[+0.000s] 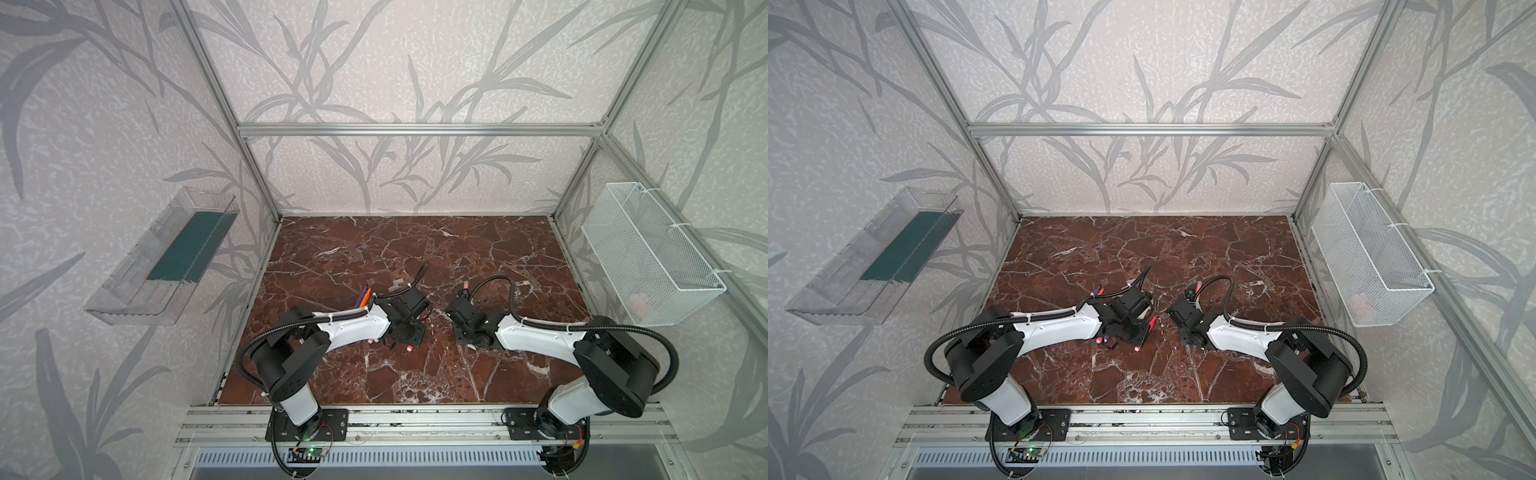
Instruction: Insert the pens into the pen caps
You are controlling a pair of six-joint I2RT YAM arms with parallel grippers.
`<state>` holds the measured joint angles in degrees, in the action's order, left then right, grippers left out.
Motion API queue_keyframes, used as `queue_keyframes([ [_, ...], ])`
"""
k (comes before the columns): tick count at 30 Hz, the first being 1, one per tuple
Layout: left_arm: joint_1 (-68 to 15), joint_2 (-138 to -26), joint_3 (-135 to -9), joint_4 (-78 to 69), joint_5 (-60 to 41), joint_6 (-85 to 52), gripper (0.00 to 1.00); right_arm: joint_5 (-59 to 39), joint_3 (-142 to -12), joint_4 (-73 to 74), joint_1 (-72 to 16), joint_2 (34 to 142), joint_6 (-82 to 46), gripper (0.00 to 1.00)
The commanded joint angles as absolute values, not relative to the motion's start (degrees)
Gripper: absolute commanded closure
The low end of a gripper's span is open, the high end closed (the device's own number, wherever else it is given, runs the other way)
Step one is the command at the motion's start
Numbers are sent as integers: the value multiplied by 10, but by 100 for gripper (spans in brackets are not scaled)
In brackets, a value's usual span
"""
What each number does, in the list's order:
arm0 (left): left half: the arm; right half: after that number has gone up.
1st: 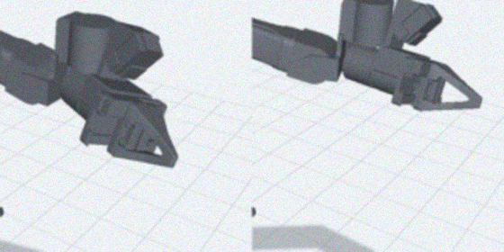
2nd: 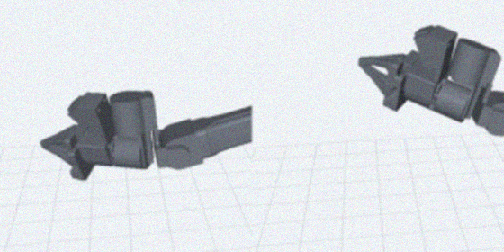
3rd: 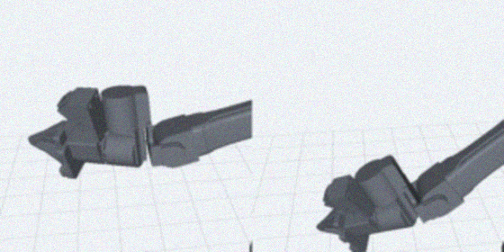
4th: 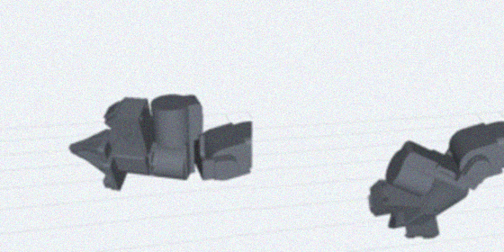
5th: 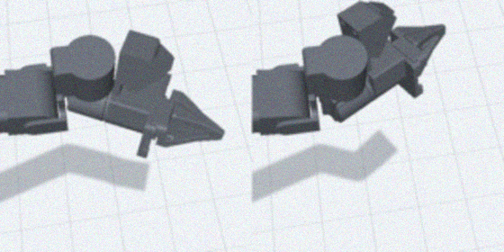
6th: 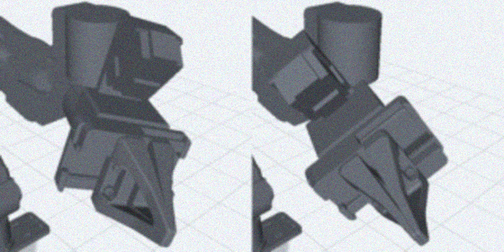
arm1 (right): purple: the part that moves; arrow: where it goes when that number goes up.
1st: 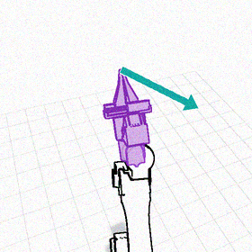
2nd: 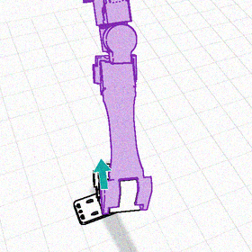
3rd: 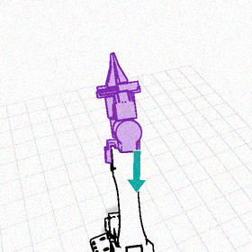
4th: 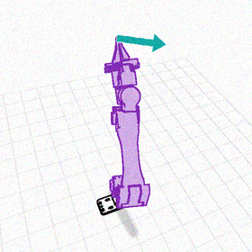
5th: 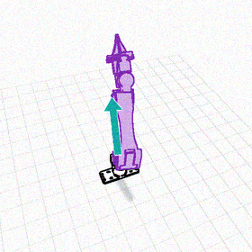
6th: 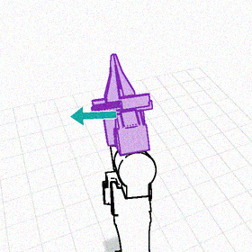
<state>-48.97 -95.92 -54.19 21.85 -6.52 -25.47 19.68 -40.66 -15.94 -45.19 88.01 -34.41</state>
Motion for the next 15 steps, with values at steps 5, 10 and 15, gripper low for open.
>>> queue_keyframes([
  [5,-490,-943,-556,236,-60,-251,70,220,-425,-156,-442,906,-347,65],
  [10,-490,-946,-559,236,-60,-250,70,217,-429,-142,-427,921,-340,68],
  [15,-491,-946,-557,235,-60,-250,71,213,-453,-132,-414,938,-329,69],
])
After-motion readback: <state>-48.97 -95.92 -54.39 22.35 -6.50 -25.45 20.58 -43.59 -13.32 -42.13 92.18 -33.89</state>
